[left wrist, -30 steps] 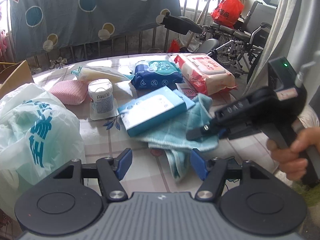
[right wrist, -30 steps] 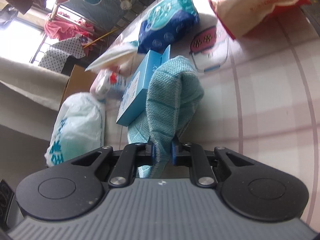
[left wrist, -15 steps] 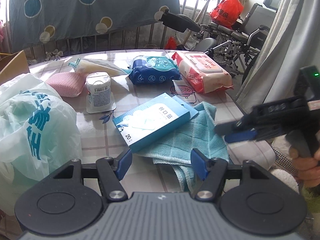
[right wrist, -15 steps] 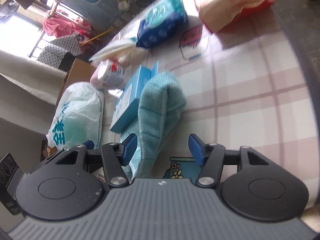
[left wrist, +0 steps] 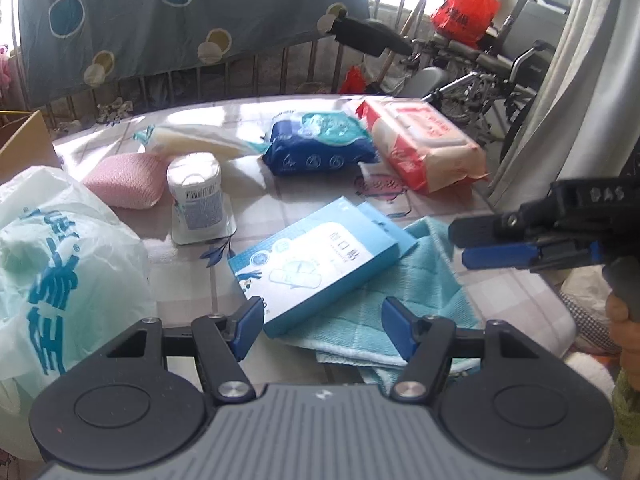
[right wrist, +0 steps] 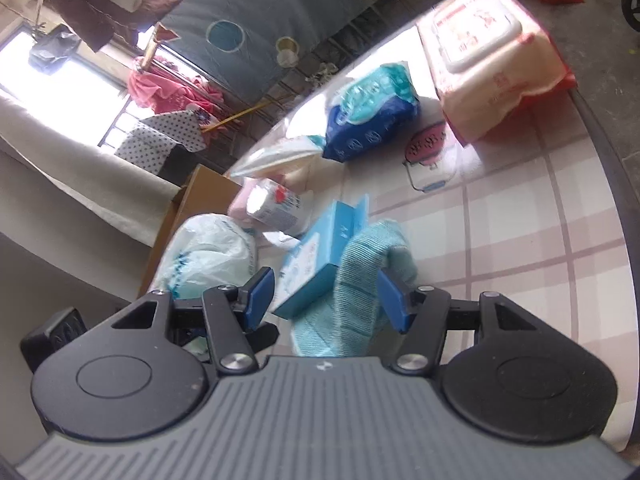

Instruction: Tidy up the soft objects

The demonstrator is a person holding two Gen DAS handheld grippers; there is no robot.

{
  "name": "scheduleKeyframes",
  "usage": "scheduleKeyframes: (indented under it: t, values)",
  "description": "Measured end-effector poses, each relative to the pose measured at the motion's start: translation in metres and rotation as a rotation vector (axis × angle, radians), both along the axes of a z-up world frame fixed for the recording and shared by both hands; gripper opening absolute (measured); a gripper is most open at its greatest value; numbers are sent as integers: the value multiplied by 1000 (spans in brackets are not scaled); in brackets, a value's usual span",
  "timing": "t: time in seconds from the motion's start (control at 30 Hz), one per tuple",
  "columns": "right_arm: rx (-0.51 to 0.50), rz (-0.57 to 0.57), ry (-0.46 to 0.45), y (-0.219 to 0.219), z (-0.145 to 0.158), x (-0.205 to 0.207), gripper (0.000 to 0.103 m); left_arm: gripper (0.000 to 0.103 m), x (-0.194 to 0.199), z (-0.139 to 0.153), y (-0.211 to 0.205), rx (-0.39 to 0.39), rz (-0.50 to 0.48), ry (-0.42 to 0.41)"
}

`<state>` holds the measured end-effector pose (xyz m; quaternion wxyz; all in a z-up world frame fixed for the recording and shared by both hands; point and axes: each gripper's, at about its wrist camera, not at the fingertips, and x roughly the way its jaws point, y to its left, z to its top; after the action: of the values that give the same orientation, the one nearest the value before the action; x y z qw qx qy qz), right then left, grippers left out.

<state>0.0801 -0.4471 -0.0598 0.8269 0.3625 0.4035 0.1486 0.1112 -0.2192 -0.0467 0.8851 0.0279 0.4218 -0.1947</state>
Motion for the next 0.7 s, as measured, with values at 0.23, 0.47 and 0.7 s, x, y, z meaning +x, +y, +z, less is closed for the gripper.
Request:
scheduleKeyframes:
  t: [0.23, 0.47, 0.7]
  values:
    - [-54, -4, 33, 7, -23, 9, 37, 57, 1, -12, -8, -19, -47, 56]
    - [-171, -48, 35, 3, -15, 6, 26, 57, 9, -15, -18, -33, -70, 87]
    - [-78, -17, -90, 2, 29, -3, 26, 57, 18, -21, -21, -64, -72, 123]
